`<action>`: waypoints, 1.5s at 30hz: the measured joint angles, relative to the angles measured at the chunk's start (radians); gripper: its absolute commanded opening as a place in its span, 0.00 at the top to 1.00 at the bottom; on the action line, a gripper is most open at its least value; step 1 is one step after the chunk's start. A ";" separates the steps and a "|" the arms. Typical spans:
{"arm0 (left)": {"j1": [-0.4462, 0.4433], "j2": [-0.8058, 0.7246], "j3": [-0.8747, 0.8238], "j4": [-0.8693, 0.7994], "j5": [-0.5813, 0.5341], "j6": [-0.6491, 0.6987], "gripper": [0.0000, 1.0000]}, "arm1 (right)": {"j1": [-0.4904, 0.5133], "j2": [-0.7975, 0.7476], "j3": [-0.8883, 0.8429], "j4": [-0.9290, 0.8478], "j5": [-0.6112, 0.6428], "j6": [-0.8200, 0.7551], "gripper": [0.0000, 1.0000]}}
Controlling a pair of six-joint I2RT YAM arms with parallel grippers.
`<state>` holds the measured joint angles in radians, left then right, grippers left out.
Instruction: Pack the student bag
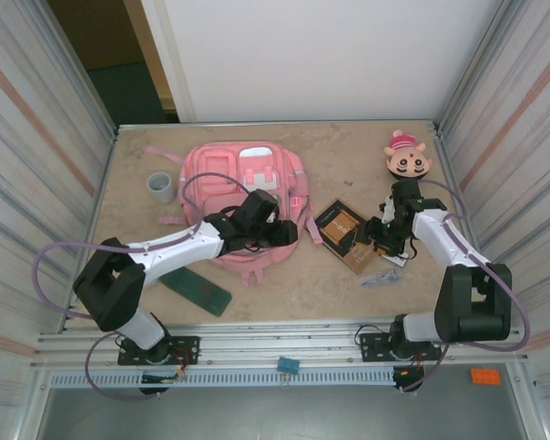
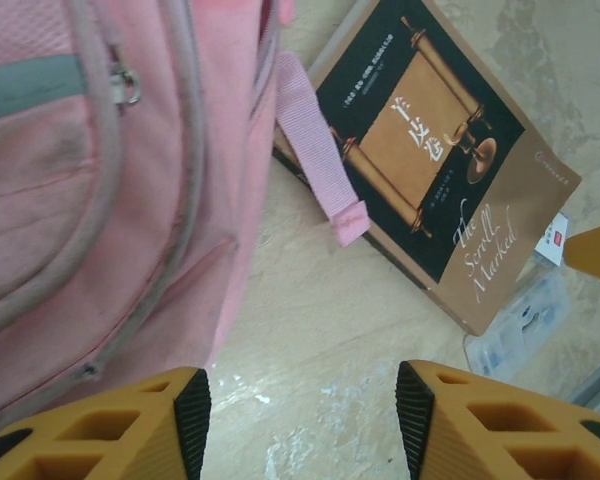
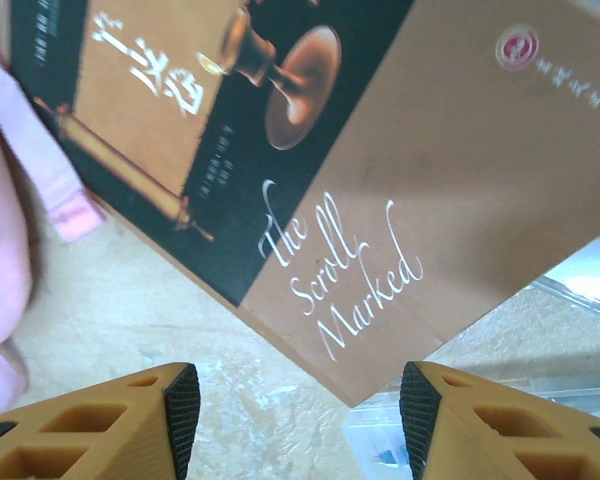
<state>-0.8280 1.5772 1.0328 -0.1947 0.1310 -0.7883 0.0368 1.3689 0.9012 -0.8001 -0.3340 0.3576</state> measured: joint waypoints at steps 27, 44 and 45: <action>-0.092 0.351 0.276 0.142 0.137 -0.052 0.49 | 0.027 0.308 0.273 0.042 -0.004 -0.036 0.39; -0.040 0.571 0.488 -0.020 0.151 0.113 0.49 | -0.052 0.560 0.444 0.059 -0.004 -0.138 0.35; -0.035 0.558 0.469 -0.015 0.150 0.119 0.49 | -0.052 0.560 0.435 0.060 -0.004 -0.141 0.36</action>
<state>-0.8631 2.1349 1.5021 -0.2096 0.2806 -0.6689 -0.0154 1.9293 1.3361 -0.7399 -0.3378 0.2169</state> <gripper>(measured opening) 0.510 0.646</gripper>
